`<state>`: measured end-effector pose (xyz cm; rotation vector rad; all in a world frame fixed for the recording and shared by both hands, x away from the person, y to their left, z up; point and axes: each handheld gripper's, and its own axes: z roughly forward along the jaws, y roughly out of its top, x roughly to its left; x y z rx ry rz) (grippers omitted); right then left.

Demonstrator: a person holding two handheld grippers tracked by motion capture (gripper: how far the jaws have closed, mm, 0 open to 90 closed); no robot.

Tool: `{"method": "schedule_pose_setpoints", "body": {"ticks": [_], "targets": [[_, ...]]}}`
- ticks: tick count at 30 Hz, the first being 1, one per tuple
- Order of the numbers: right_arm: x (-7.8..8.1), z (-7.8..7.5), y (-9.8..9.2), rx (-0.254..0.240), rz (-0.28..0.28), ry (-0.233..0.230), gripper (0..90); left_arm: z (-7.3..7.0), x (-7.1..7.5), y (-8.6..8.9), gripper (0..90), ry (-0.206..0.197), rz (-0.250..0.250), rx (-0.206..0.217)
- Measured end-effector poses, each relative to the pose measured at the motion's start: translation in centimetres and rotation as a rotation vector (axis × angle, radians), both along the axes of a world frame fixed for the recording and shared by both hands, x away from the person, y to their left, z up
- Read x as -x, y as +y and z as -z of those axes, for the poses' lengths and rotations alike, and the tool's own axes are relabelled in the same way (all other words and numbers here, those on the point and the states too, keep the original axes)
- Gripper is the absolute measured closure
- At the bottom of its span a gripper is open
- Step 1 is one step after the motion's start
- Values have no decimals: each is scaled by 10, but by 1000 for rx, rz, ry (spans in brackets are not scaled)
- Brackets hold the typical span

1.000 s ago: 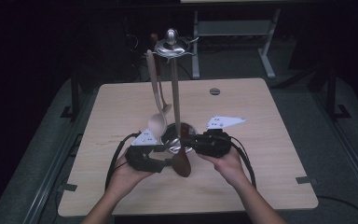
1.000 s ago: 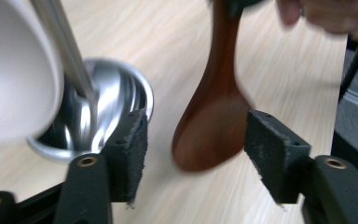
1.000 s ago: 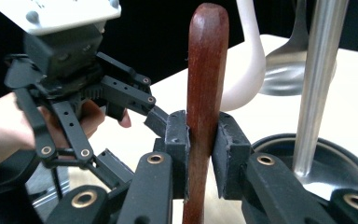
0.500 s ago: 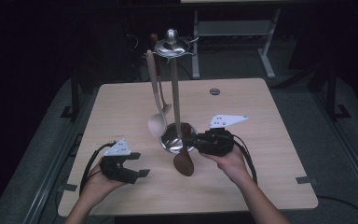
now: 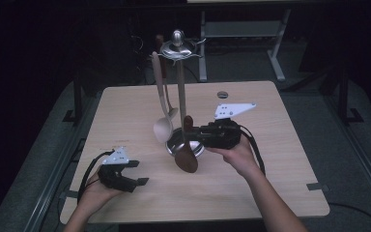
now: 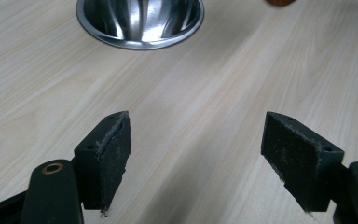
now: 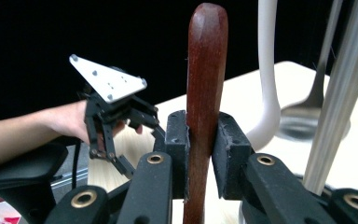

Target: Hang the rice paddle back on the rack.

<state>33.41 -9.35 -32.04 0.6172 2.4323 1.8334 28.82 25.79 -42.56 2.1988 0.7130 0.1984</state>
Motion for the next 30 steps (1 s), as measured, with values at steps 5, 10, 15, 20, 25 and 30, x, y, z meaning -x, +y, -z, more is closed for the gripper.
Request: {"method": "schedule_pose_setpoints", "body": {"ticks": [5, 10, 15, 20, 25, 30], "targets": [[-8, -24, 3, -22, -44, -19, 776, 1, 0, 0, 240, 3, 5, -1], [-15, -49, 6, -48, -71, -48, 776, 3, 1, -2, 240, 5, 20, -9], [-21, -68, 13, -37, -91, -80, 776, 3, 1, -3, 240, 8, 29, -16], [-24, -88, 19, -23, -106, -100, 776, 4, 1, -4, 240, 10, 32, -20], [-27, -105, 21, -16, -102, -114, 776, 5, 1, -4, 240, 12, 39, -27], [-32, -118, 22, -17, -99, -125, 776, 6, 1, -6, 240, 24, 38, -20]]}}
